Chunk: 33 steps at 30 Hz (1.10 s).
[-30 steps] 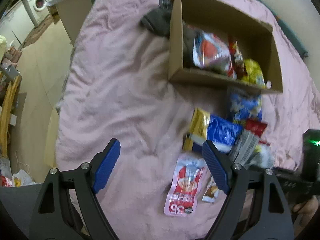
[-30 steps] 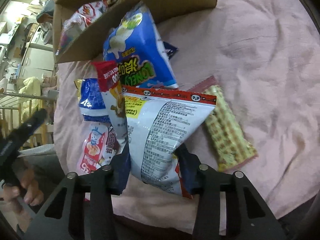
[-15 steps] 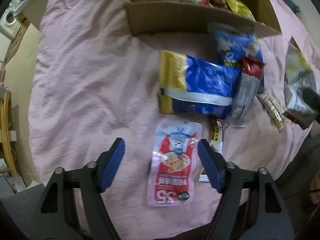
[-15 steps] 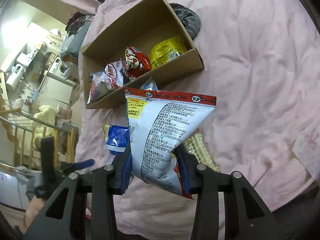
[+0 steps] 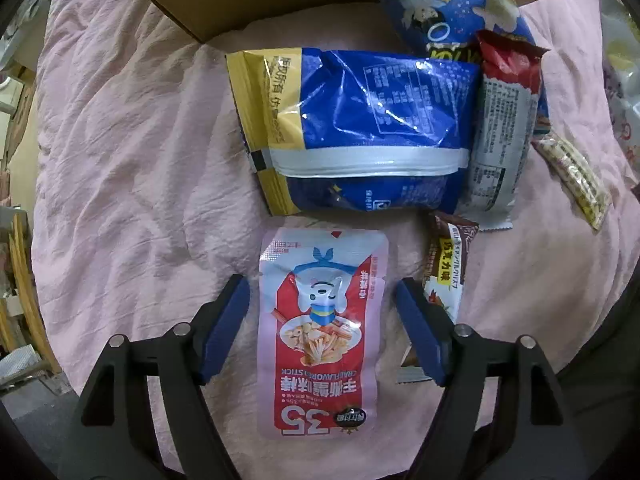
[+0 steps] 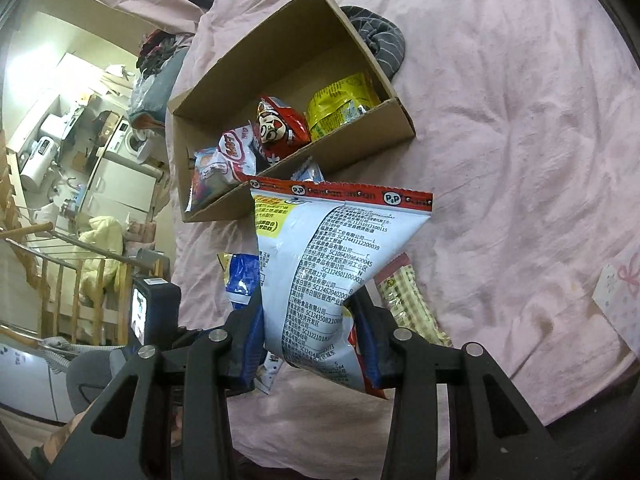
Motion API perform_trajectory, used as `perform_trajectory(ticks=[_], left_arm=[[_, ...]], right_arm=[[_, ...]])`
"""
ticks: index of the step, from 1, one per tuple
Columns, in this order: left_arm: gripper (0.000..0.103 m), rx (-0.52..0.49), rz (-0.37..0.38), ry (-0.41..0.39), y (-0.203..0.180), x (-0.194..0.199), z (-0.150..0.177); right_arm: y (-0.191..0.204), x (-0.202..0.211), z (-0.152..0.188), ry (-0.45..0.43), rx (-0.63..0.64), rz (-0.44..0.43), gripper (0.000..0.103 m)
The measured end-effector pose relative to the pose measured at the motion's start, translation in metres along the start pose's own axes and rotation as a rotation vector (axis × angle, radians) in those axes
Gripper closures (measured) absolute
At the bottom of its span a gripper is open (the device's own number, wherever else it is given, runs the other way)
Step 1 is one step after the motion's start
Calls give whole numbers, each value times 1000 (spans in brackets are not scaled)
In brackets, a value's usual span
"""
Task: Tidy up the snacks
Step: 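Grasp the white printed bag with the right tool while the left tool grasps the pink cartoon packet, then carry both packets over the box and open both tools to drop them in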
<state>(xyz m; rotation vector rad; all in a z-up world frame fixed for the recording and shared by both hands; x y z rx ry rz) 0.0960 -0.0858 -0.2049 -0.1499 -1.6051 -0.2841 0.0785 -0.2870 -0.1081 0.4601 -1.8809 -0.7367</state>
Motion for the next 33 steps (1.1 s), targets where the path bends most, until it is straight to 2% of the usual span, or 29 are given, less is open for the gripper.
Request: perform_trajectory(ticks=[6, 7, 9, 10, 19, 24, 33], left_arm=[[30, 7, 23, 3, -2, -3, -3], [32, 8, 28, 1, 4, -2, -1], [46, 15, 30, -1, 18, 0, 0], [48, 23, 35, -3, 21, 2, 0], [48, 42, 54, -48, 44, 23, 11], [48, 121, 64, -128, 66, 47, 10], [48, 256, 31, -349, 103, 99, 2]], right_arm=[[3, -3, 2, 13, 13, 4, 61], [3, -4, 2, 14, 13, 4, 61], [4, -4, 3, 14, 14, 6, 61], [4, -4, 3, 14, 15, 6, 61], [8, -8, 4, 19, 37, 22, 61], [9, -5, 3, 5, 39, 19, 61], [14, 1, -2, -25, 44, -1, 61]])
Point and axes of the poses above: each gripper's, at about its wrist camera, not at the fingertips, and x roughly against the way its jaws point, y to its left, z to its underside, the point moved 5 cm from there along -x, roughly the way its jaws point, and after that the axes turned 5 degrees about -z, right-handed, at the moved point
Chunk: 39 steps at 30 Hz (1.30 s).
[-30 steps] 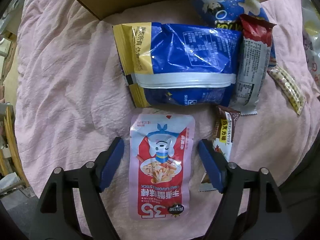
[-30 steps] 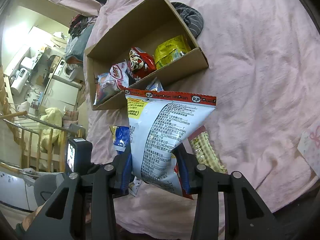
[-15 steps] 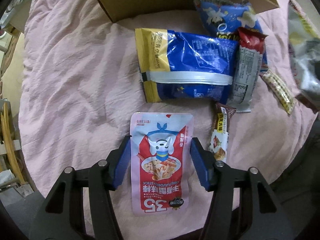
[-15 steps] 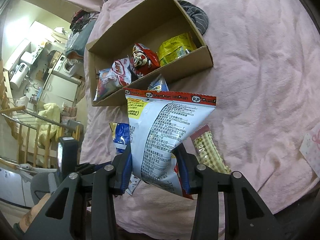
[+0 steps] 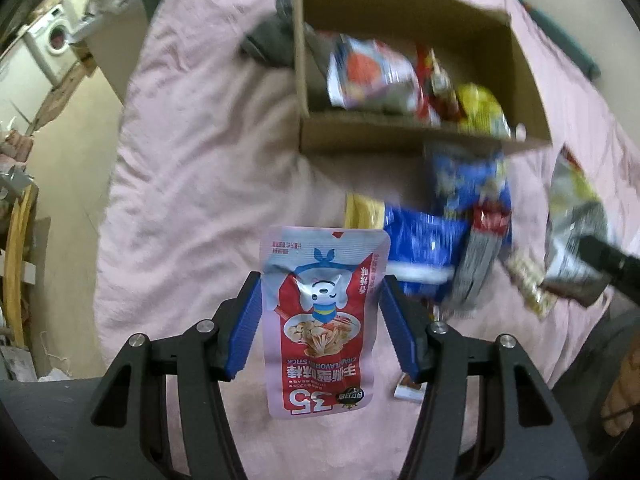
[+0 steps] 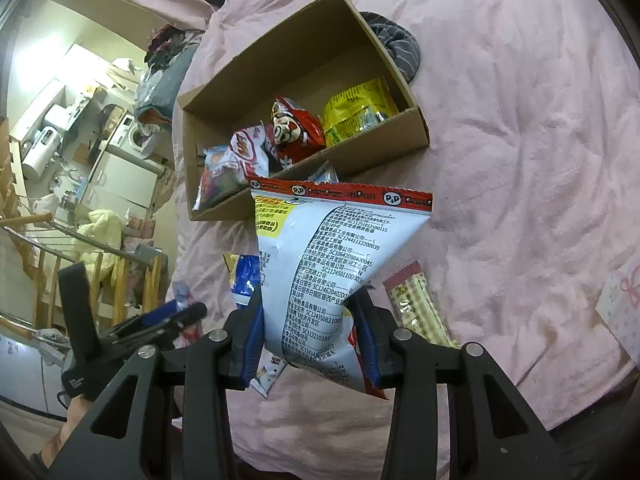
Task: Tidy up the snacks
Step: 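Carry both packets over the box and open both tools to drop them in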
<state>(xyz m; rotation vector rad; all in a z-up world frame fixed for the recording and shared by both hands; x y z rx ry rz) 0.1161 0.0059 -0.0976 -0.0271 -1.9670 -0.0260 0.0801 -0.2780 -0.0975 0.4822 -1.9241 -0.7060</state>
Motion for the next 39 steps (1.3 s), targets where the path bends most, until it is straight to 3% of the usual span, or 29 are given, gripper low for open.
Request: perform_trajectory(ticks=[7, 16, 29, 39], left_arm=[[48, 49, -5, -107, -17, 23, -27], [48, 16, 13, -198, -29, 43, -69], [48, 20, 22, -253, -41, 37, -127], [48, 35, 45, -237, -51, 2, -163]], right_arm=[[16, 0, -16, 2, 36, -37, 61], [33, -10, -51, -22, 72, -71, 61], [31, -23, -104, -66, 94, -69, 61], [21, -48, -141, -68, 94, -49, 61]])
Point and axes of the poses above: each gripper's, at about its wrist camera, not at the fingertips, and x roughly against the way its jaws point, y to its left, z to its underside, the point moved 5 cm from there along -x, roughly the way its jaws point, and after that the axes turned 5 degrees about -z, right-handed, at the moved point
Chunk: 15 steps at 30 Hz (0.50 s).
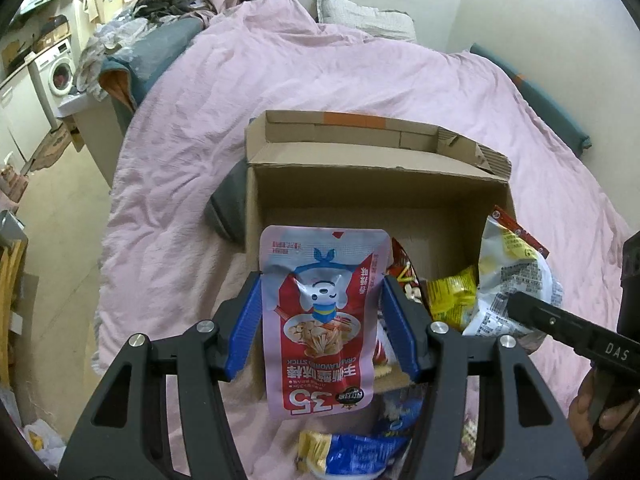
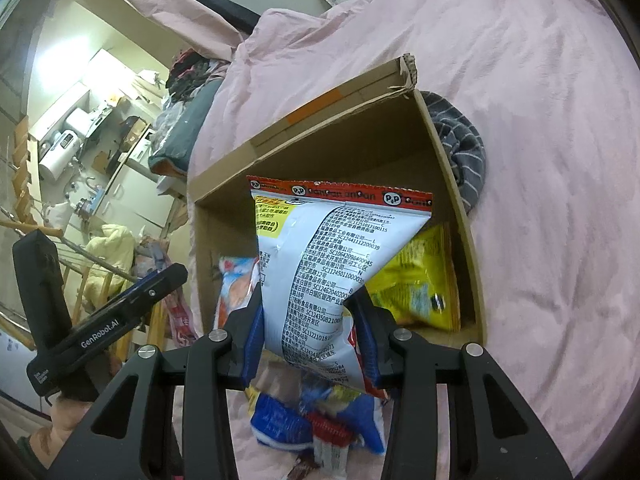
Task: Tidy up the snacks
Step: 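Carry both packets over the box and open both tools to drop them in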
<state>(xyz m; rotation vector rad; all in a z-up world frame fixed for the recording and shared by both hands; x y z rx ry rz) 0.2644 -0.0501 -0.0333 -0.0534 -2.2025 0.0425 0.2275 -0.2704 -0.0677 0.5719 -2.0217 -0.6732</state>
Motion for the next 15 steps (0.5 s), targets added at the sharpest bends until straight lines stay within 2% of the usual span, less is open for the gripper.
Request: perform_trajectory(ticks=[8, 12, 15], left_arm=[[48, 82, 19, 15, 5, -29, -27], [48, 79, 56, 74, -4, -52, -31], [48, 31, 41, 93, -14, -67, -30]], right_arm=[[-18, -22, -22, 22, -25, 20, 61], [-20, -39, -25, 52, -27, 29, 61], [-19, -49, -30, 61, -3, 53, 61]])
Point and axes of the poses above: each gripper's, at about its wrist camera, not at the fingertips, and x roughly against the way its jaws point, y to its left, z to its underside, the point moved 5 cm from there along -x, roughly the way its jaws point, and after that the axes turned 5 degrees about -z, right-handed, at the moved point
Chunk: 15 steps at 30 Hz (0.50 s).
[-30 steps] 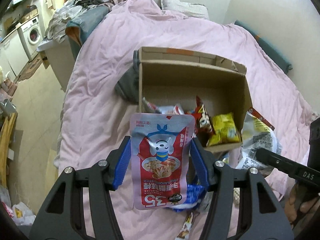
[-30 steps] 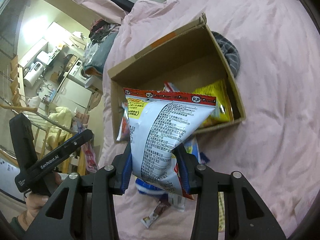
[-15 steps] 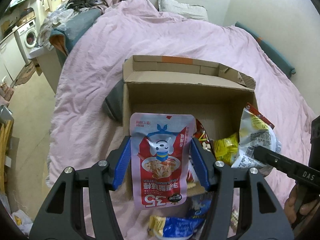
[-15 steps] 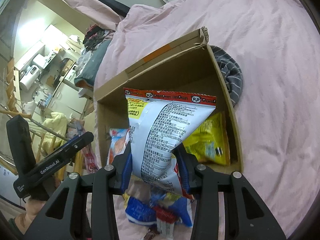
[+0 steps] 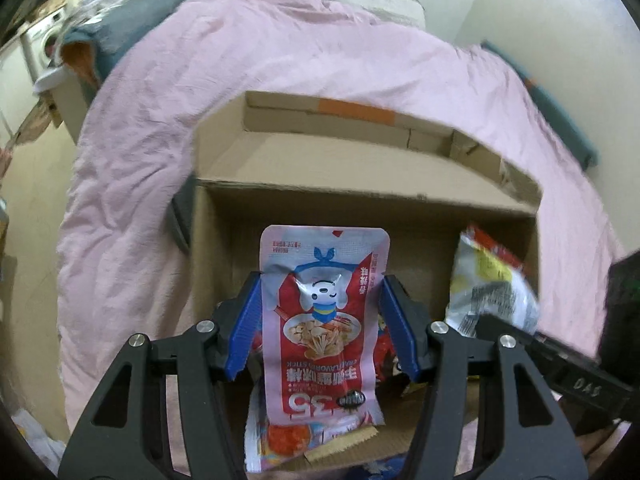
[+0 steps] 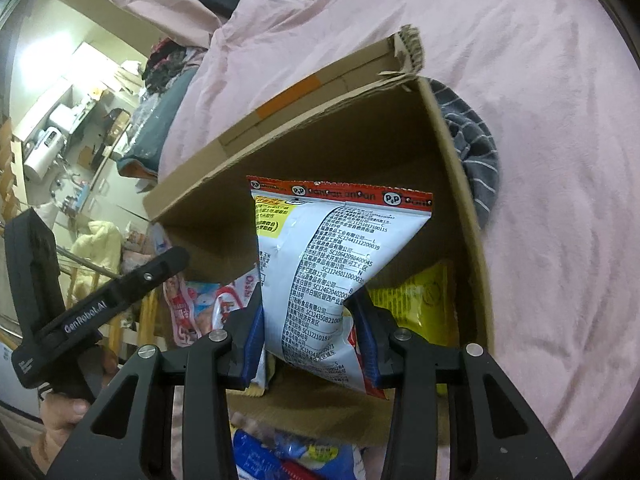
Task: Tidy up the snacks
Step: 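Carry both packets over the box and open both tools to drop them in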
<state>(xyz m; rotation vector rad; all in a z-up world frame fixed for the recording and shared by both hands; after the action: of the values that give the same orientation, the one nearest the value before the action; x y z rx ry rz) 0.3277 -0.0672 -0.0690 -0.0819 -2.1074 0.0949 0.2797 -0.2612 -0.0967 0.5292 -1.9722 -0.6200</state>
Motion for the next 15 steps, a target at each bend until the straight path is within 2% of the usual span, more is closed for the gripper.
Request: perform_trajectory(ticks=[4, 6, 8, 13, 15], left_arm=[[48, -16, -58, 35, 2, -29, 4], [48, -28, -87, 36, 1, -37, 3], [48, -59, -103, 41, -5, -39, 3], [48, -56, -53, 21, -12, -28, -3], [48, -56, -62, 8, -13, -24, -6]], right_arm=[[-1, -13, -6, 14, 28, 53, 61], [-1, -21, -9, 32, 5, 14, 61], [0, -24, -12, 31, 5, 19, 61], [1, -24, -20, 15, 13, 11, 58], [3, -22, -20, 5, 10, 1, 58]])
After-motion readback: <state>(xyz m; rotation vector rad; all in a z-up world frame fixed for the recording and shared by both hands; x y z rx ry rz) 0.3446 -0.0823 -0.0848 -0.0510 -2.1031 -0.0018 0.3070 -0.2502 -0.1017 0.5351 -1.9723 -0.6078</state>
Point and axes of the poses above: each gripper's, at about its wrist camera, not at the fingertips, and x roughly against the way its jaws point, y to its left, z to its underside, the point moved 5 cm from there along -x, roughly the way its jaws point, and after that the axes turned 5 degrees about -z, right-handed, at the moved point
